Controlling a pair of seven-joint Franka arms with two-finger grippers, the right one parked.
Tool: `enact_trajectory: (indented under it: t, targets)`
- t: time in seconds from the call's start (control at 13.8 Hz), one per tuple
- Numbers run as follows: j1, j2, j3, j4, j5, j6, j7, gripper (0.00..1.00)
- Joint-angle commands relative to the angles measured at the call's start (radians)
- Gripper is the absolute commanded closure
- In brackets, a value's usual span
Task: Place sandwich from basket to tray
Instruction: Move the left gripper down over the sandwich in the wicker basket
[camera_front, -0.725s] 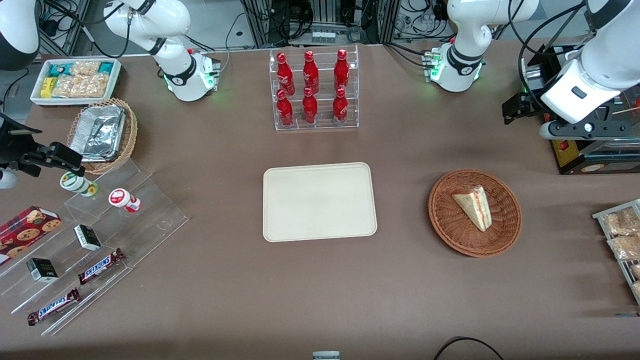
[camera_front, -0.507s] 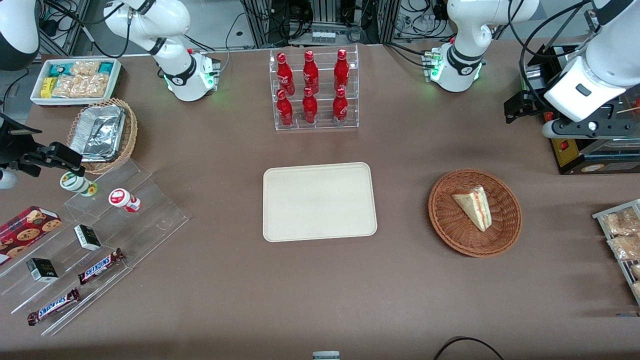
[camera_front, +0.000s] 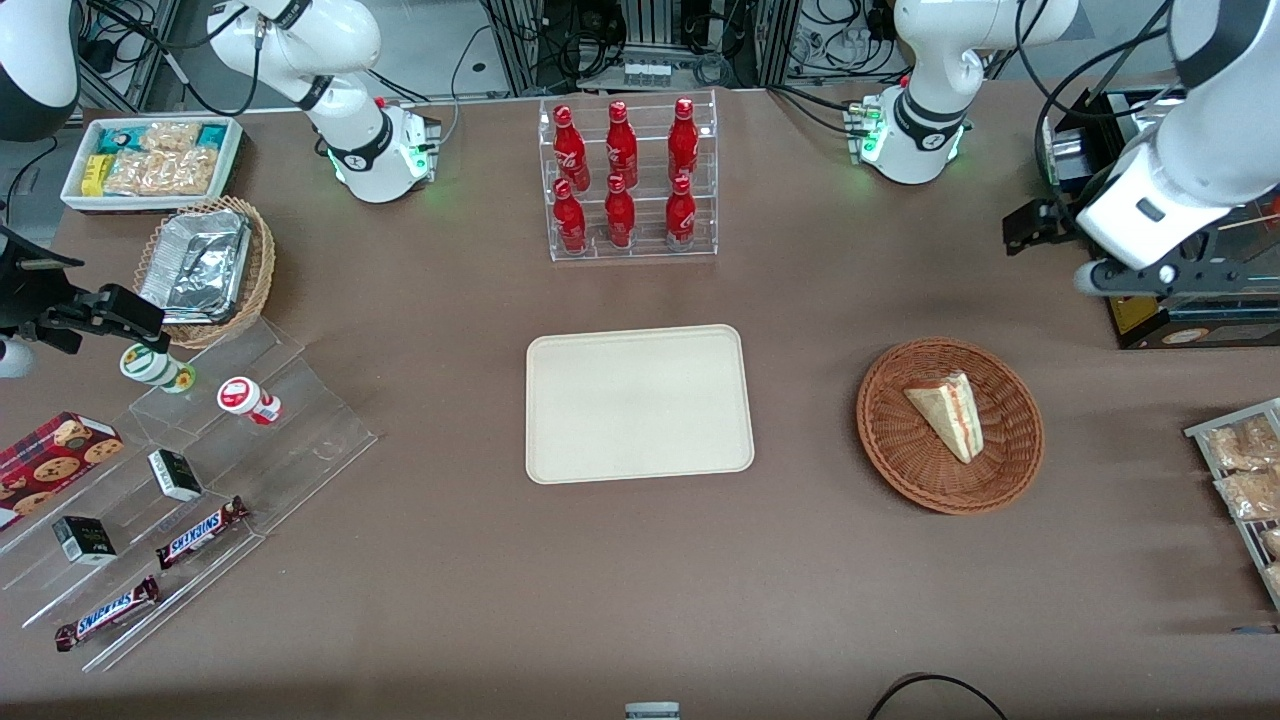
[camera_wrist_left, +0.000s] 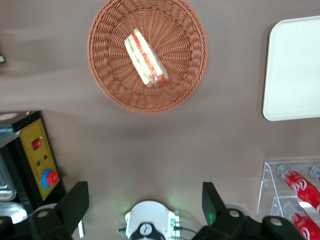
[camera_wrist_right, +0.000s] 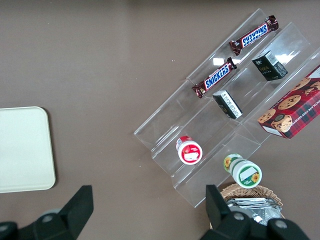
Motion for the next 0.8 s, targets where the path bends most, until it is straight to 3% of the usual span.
enact_trajectory:
  t: [0.0,0.72]
  targets:
    - [-0.014,-0.002,0.021,-0.107,-0.001,0.127,0.009,0.0]
    - [0.003,0.007,0.036,-0.469,0.005,0.63,0.008,0.0]
